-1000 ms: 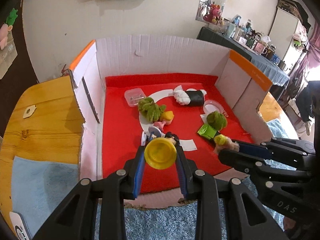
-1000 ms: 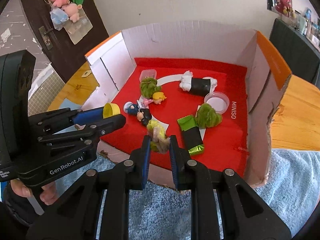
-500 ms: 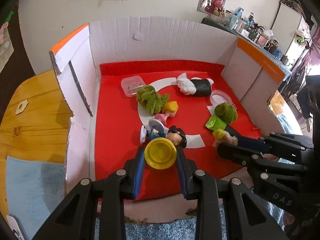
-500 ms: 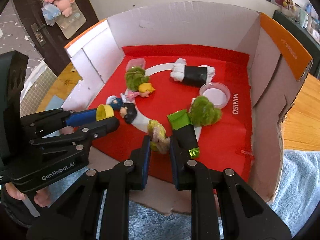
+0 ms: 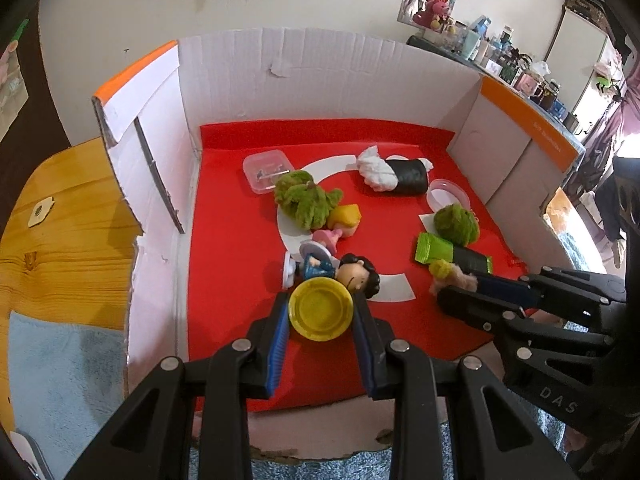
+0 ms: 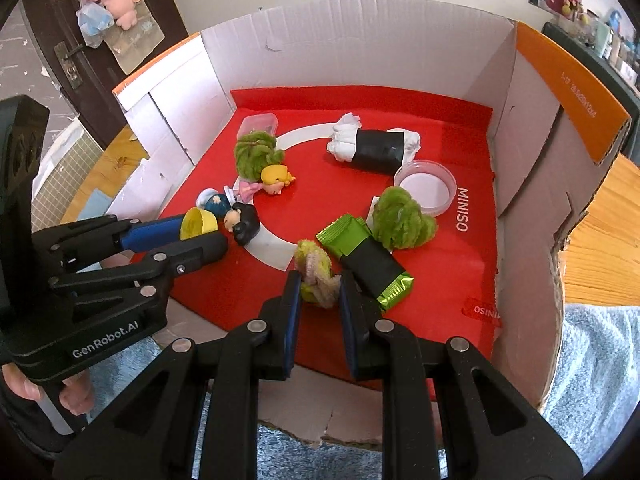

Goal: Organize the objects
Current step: 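Lower and release the yellow cap with the left tool while the right tool releases the small figure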

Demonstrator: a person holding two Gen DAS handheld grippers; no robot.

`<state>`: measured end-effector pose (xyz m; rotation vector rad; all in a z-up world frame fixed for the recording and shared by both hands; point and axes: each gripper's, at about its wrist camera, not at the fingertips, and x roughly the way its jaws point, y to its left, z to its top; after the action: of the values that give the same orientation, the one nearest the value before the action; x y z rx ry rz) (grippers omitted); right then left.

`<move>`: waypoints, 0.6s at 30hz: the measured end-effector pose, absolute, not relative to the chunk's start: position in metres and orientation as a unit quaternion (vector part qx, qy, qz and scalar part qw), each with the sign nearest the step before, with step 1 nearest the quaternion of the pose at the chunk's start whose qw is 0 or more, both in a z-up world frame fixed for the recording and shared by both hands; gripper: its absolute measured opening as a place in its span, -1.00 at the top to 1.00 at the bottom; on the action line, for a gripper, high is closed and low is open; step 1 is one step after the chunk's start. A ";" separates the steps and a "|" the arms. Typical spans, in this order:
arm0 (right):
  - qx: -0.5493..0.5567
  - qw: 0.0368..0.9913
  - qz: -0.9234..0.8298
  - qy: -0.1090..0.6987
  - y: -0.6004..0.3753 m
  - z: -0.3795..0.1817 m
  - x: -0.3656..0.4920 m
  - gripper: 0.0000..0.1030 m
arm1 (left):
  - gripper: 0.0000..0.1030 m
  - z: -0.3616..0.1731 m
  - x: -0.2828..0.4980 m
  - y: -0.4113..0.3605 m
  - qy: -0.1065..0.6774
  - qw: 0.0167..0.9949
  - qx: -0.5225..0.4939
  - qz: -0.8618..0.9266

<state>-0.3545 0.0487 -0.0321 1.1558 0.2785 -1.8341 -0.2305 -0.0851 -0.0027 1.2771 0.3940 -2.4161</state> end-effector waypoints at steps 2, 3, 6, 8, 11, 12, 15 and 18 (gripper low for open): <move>0.469 0.460 -0.746 0.110 0.050 -0.032 -0.355 0.65 | 0.39 -0.003 -0.230 -0.085 0.139 0.190 0.454 -0.859; 0.469 0.461 -0.746 0.109 0.050 -0.031 -0.355 0.65 | 0.39 -0.002 -0.231 -0.085 0.140 0.190 0.454 -0.859; 0.468 0.461 -0.746 0.110 0.050 -0.031 -0.355 0.64 | 0.30 -0.002 -0.231 -0.085 0.140 0.191 0.454 -0.859; 0.466 0.460 -0.747 0.111 0.050 -0.031 -0.354 0.64 | 0.26 -0.001 -0.230 -0.086 0.138 0.194 0.451 -0.860; 0.466 0.460 -0.748 0.110 0.050 -0.030 -0.354 0.63 | 0.25 0.001 -0.229 -0.086 0.137 0.195 0.448 -0.862; 0.465 0.459 -0.749 0.110 0.050 -0.030 -0.354 0.63 | 0.18 0.002 -0.229 -0.086 0.135 0.196 0.447 -0.862; 0.463 0.459 -0.750 0.109 0.051 -0.029 -0.353 0.62 | 0.01 0.005 -0.226 -0.086 0.132 0.203 0.443 -0.864; 0.462 0.457 -0.752 0.111 0.052 -0.027 -0.352 0.57 | 0.01 0.008 -0.223 -0.085 0.133 0.204 0.439 -0.865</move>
<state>-0.3519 0.0523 -0.0274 1.1378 0.2726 -1.8545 -0.2234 -0.0855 0.0078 1.2251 0.3698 -2.4122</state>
